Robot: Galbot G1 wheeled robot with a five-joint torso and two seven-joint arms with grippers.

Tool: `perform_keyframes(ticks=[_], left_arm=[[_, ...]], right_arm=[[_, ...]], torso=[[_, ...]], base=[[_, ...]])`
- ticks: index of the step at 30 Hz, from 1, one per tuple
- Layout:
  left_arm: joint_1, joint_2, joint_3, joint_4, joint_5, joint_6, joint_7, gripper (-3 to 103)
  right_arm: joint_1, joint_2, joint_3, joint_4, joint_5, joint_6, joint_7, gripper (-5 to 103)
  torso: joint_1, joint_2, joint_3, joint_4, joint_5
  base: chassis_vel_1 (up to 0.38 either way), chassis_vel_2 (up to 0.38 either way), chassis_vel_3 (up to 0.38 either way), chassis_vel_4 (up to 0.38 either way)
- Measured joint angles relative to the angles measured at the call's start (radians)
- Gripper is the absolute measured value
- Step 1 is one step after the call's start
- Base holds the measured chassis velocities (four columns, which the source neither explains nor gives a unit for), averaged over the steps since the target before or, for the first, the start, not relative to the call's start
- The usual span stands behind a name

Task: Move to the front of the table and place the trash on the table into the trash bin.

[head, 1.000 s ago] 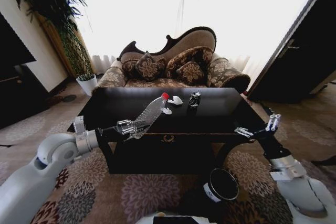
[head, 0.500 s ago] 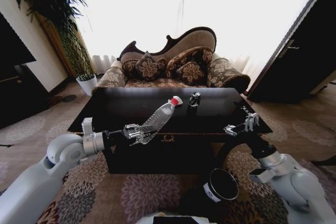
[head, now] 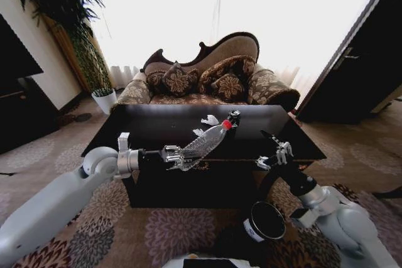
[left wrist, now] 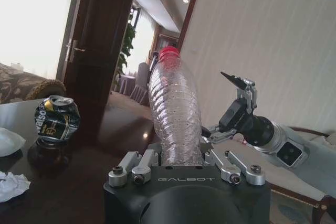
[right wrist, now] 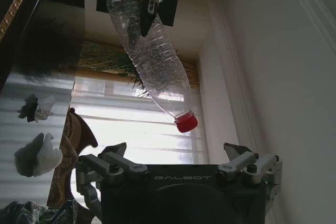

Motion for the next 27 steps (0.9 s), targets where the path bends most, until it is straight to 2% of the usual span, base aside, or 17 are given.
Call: perform_keyframes(ticks=[5, 13, 16, 22, 27], left_arm=[[-0.110, -0.031, 0.075, 0.028, -0.029, 0.026, -0.017, 33], [-0.196, -0.077, 0.169, 0.038, -0.055, 0.067, -0.048, 33], [-0.251, -0.087, 0.255, 0.043, -0.073, 0.086, -0.057, 33], [-0.298, -0.113, 0.327, 0.066, -0.095, 0.094, -0.075, 33], [-0.364, -0.187, 0.397, 0.101, -0.108, 0.098, -0.087, 33]], right_arm=[[0.008, -0.001, -0.003, -0.007, -0.016, 0.000, -0.005, 100], [0.027, 0.004, -0.010, -0.037, -0.032, -0.003, -0.005, 100], [0.044, 0.010, -0.022, -0.053, -0.045, -0.005, -0.005, 100], [0.052, 0.021, -0.036, -0.055, -0.062, -0.008, -0.005, 100], [0.043, 0.024, -0.036, -0.049, -0.073, -0.009, -0.001, 100]], torso=[[0.000, 0.000, 0.000, 0.0005, 0.0001], [0.000, 0.000, 0.000, 0.0005, 0.0000], [0.000, 0.000, 0.000, 0.0005, 0.0001], [0.000, 0.000, 0.000, 0.0006, 0.0000], [0.000, 0.000, 0.000, 0.0006, 0.0001]], base=[[0.000, 0.000, 0.000, 0.000], [0.000, 0.000, 0.000, 0.000], [0.000, 0.000, 0.000, 0.000], [0.000, 0.000, 0.000, 0.000], [0.000, 0.000, 0.000, 0.000]])
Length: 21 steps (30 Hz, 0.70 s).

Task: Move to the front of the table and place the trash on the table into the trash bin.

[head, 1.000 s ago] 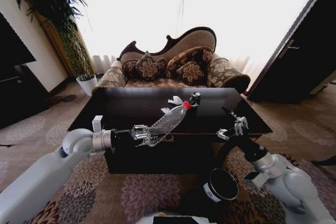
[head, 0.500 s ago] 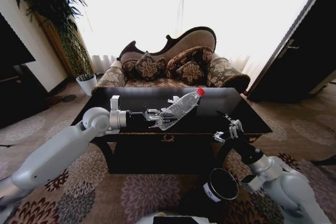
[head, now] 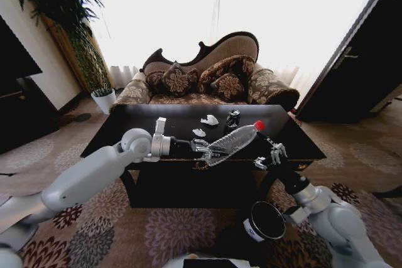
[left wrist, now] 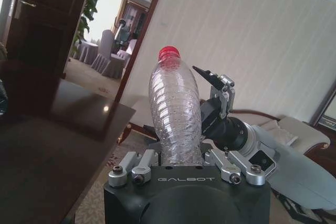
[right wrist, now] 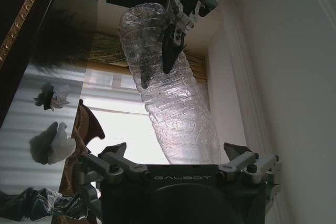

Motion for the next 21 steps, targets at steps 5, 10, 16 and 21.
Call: perform_keyframes(ticks=[5, 10, 16, 21], left_arm=[[-0.054, -0.062, 0.047, 0.025, -0.014, 0.004, -0.013, 33], [-0.076, -0.108, 0.078, 0.038, -0.029, 0.010, -0.029, 33], [-0.072, -0.110, 0.084, 0.028, -0.040, 0.021, -0.040, 33], [-0.067, -0.095, 0.082, 0.018, -0.040, 0.022, -0.041, 33]], right_arm=[[-0.020, 0.011, 0.021, 0.013, 0.000, -0.001, 0.006, 100], [-0.032, 0.027, 0.029, 0.023, -0.002, -0.002, 0.008, 100], [-0.034, 0.030, 0.032, 0.019, -0.004, 0.001, 0.012, 100], [-0.036, 0.028, 0.036, 0.018, -0.003, 0.008, 0.011, 94]], torso=[[0.000, 0.000, 0.000, -0.0003, 0.0000], [0.000, 0.000, 0.000, -0.0003, 0.0001], [0.000, 0.000, 0.000, 0.0000, -0.0001], [0.000, 0.000, 0.000, 0.0000, -0.0001]], base=[[0.000, 0.000, 0.000, 0.000], [0.000, 0.000, 0.000, 0.000], [0.000, 0.000, 0.000, 0.000], [0.000, 0.000, 0.000, 0.000]])
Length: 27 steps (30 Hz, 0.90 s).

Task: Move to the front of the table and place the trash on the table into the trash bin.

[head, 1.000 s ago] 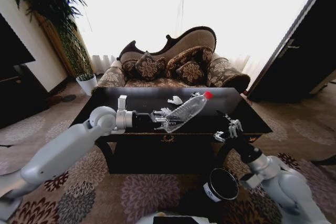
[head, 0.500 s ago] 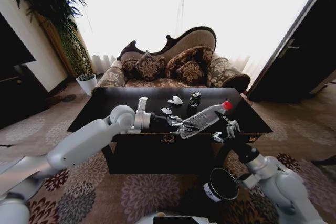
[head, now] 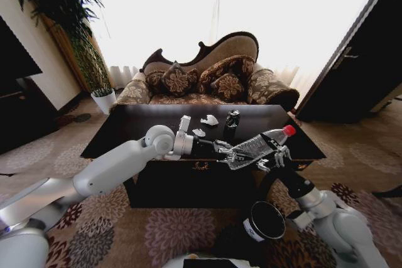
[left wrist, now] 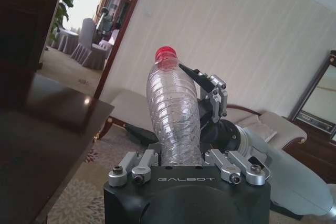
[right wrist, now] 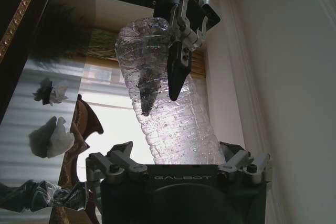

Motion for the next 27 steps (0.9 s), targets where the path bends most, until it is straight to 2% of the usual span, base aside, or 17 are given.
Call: perform_keyframes(ticks=[3, 5, 9, 11, 16, 17, 19, 20, 22, 25, 27], left_arm=[[0.004, 0.003, -0.004, -0.005, 0.000, 0.001, 0.000, 30], [0.005, 0.004, -0.006, -0.006, 0.001, 0.001, -0.001, 30], [0.007, 0.003, -0.010, -0.009, 0.001, 0.001, 0.000, 30], [0.007, 0.003, -0.010, -0.009, 0.001, 0.001, 0.000, 30], [0.010, 0.006, -0.016, -0.010, 0.002, 0.003, 0.006, 30], [0.010, 0.006, -0.018, -0.011, 0.002, 0.005, 0.008, 27], [0.015, 0.010, -0.026, -0.015, 0.002, 0.012, 0.013, 36], [0.015, 0.010, -0.026, -0.015, 0.002, 0.012, 0.013, 36], [0.022, 0.015, -0.037, -0.021, 0.002, 0.014, 0.014, 46], [0.033, 0.025, -0.049, -0.029, 0.001, 0.014, 0.016, 52], [0.049, 0.041, -0.073, -0.038, 0.000, 0.014, 0.016, 63]], right_arm=[[-0.005, 0.001, 0.003, 0.003, 0.002, 0.005, -0.004, 78], [-0.006, 0.001, 0.004, 0.003, 0.003, 0.005, -0.005, 78], [-0.012, 0.001, 0.007, 0.004, 0.004, 0.008, -0.006, 57], [-0.013, 0.002, 0.008, 0.004, 0.005, 0.008, -0.006, 57], [-0.016, 0.006, 0.006, 0.007, 0.005, 0.010, -0.009, 44], [-0.016, 0.006, 0.006, 0.008, 0.005, 0.010, -0.009, 41], [-0.018, 0.006, 0.005, 0.007, 0.005, 0.012, -0.011, 36], [-0.018, 0.006, 0.005, 0.007, 0.005, 0.012, -0.011, 36], [-0.019, 0.006, 0.003, 0.007, 0.005, 0.013, -0.012, 33], [-0.020, 0.006, 0.002, 0.006, 0.005, 0.015, -0.013, 30], [-0.021, 0.007, 0.002, 0.002, 0.005, 0.016, -0.016, 29]], torso=[[0.000, 0.000, 0.000, 0.0000, 0.0000], [0.000, 0.000, 0.000, 0.0000, 0.0000], [0.000, 0.000, 0.000, 0.0000, 0.0000], [0.000, 0.000, 0.000, 0.0000, 0.0000], [0.000, 0.000, 0.000, -0.0001, 0.0000], [0.000, 0.000, 0.000, 0.0000, 0.0000], [0.000, 0.000, 0.000, -0.0001, 0.0000], [0.000, 0.000, 0.000, -0.0001, 0.0000], [0.000, 0.000, 0.000, -0.0001, -0.0001], [0.000, 0.000, 0.000, -0.0001, 0.0000], [0.000, 0.000, 0.000, -0.0001, 0.0000]], base=[[0.000, 0.000, 0.000, 0.000], [0.000, 0.000, 0.000, 0.000], [0.000, 0.000, 0.000, 0.000], [0.000, 0.000, 0.000, 0.000], [0.000, 0.000, 0.000, 0.000], [0.000, 0.000, 0.000, 0.000], [0.000, 0.000, 0.000, 0.000], [0.000, 0.000, 0.000, 0.000], [0.000, 0.000, 0.000, 0.000], [0.000, 0.000, 0.000, 0.000], [0.000, 0.000, 0.000, 0.000]])
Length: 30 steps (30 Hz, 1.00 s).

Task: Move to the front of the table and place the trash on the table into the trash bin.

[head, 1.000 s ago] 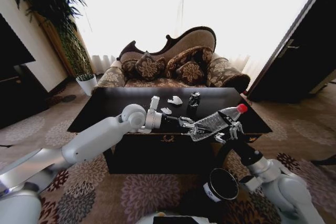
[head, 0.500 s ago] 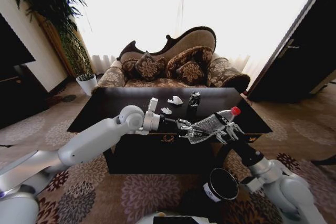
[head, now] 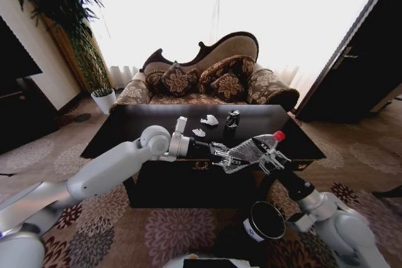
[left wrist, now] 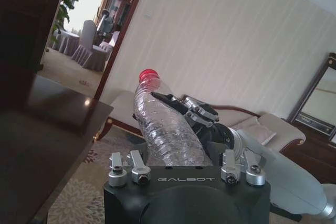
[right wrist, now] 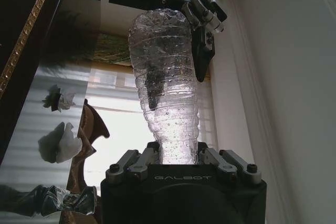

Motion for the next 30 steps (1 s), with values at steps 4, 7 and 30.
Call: perform_keyframes(ticks=[4, 7, 30], left_arm=[[0.088, 0.060, -0.116, -0.045, -0.001, -0.011, -0.002, 85], [0.132, 0.085, -0.171, -0.067, 0.005, -0.022, -0.004, 94], [0.799, 0.056, -0.914, -0.198, 0.424, -0.152, -0.216, 100]], right_arm=[[-0.001, 0.024, 0.000, -0.007, 0.005, 0.002, -0.007, 25], [0.003, 0.037, 0.008, -0.013, 0.022, 0.002, -0.006, 25], [-0.150, 0.183, 0.054, 0.072, 0.367, -0.032, -0.009, 25]], torso=[[0.000, 0.000, 0.000, 0.0001, -0.0002], [0.000, 0.000, 0.000, 0.0001, -0.0002], [0.000, 0.000, 0.000, 0.0000, -0.0002]], base=[[0.000, 0.000, 0.000, 0.000], [0.000, 0.000, 0.000, 0.000], [0.000, 0.000, 0.000, 0.000]])
